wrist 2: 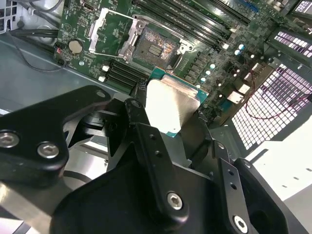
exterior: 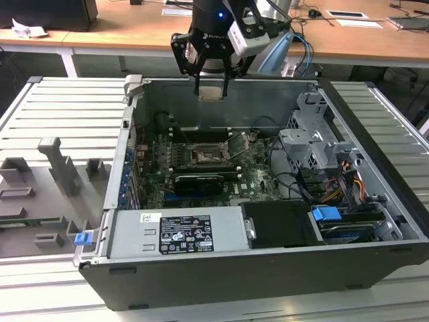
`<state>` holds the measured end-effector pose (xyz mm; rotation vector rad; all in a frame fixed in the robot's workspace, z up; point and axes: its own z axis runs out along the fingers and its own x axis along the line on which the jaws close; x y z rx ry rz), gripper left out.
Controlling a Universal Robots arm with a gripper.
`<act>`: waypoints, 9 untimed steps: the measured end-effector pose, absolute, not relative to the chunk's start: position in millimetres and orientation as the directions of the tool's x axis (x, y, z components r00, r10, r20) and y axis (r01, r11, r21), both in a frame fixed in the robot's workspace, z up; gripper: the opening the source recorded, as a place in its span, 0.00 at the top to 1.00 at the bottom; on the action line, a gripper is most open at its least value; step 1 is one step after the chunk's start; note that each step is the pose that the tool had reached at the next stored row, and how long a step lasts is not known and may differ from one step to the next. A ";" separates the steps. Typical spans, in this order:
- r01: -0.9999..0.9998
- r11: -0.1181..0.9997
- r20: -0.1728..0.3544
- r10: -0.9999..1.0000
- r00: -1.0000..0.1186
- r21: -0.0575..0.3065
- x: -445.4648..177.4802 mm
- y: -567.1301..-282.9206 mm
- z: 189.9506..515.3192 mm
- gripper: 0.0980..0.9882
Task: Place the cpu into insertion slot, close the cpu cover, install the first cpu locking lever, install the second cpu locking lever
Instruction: 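Place the cpu into insertion slot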
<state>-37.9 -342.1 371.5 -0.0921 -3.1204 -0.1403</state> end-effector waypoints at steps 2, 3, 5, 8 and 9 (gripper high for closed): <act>0.066 0.994 0.019 0.064 -0.998 0.089 -37.9 -342.1 371.4 0.52; 0.073 0.993 0.019 0.071 -0.997 0.089 -37.9 -342.1 371.3 0.52; 0.084 0.992 0.019 0.083 -0.996 0.089 -37.9 -342.1 371.1 0.52; 0.116 0.989 0.019 0.114 -0.993 0.088 -37.9 -342.1 370.6 0.52; 0.122 0.989 0.019 0.120 -0.993 0.087 -37.9 -342.1 370.6 0.52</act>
